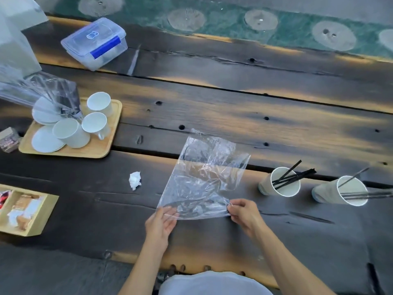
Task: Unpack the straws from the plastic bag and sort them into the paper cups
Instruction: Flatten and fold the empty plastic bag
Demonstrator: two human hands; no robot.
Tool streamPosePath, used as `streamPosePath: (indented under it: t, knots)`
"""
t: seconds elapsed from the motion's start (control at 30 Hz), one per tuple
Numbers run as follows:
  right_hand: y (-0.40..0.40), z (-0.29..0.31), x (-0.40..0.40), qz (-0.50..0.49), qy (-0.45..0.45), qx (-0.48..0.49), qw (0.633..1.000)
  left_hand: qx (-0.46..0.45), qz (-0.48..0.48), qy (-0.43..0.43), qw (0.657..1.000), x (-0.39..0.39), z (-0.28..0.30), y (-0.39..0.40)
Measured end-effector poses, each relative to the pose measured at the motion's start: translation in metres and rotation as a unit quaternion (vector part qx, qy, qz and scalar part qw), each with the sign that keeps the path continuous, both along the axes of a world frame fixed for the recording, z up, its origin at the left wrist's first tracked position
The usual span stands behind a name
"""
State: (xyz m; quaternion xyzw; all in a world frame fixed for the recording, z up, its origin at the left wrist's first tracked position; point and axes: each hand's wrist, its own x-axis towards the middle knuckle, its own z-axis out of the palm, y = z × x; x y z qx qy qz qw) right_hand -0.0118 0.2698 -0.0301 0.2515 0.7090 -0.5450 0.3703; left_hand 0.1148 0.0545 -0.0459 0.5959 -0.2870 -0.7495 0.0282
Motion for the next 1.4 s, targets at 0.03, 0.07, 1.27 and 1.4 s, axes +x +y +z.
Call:
streamPosePath:
  t: [0.03, 0.07, 1.27, 1.4]
  knots:
    - [0.003, 0.000, 0.000, -0.004, -0.004, -0.008, 1.000, 0.005, 0.004, -0.001, 1.000, 0.001, -0.002, -0.003]
    - [0.005, 0.000, -0.001, -0.011, -0.008, -0.019, 1.000, 0.021, 0.014, 0.004, 1.000, 0.001, -0.002, -0.005]
    - [-0.037, -0.010, -0.077, 0.061, 0.035, 0.017, 0.997, 0.182, -0.116, 0.035, 0.976, -0.031, 0.011, 0.108]
    - [-0.015, -0.025, -0.064, 0.056, 0.053, 0.069, 0.995, 0.124, 0.016, -0.014, 0.992, -0.018, -0.007, 0.069]
